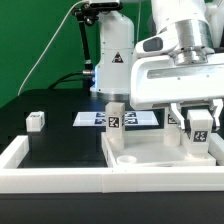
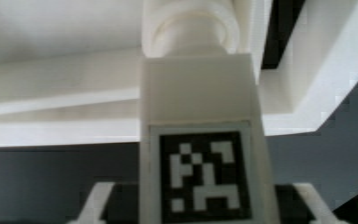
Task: Assemble square table
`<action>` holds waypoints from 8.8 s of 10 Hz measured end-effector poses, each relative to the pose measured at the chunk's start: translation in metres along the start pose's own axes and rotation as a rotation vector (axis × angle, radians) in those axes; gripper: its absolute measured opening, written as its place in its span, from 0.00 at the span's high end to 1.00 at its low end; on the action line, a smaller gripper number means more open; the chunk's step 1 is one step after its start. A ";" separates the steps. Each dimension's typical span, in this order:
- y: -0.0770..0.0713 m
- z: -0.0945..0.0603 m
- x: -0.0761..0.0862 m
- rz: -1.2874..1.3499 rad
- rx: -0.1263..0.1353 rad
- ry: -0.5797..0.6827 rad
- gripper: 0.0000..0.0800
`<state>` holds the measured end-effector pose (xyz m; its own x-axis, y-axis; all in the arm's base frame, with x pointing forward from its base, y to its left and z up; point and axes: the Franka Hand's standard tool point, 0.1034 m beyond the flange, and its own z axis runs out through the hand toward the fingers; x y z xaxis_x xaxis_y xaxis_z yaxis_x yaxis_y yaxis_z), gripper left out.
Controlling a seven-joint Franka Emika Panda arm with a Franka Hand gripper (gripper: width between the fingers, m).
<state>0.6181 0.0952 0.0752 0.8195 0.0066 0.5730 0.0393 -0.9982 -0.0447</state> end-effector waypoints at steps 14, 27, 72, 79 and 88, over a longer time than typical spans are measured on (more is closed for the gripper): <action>0.006 -0.013 0.011 0.011 0.021 -0.069 0.19; 0.004 -0.002 0.006 0.041 0.148 -0.616 0.19; -0.024 -0.001 -0.001 0.006 0.075 -0.524 0.19; -0.022 -0.001 -0.001 -0.014 0.080 -0.523 0.64; -0.019 0.003 0.001 0.865 -0.108 -0.581 0.64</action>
Offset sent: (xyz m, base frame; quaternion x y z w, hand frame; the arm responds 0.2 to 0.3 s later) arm 0.0000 0.0000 0.0000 0.0000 0.0000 0.0000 1.0000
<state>0.6195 0.1139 0.0740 0.6936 -0.7131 -0.1022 -0.7188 -0.6759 -0.1624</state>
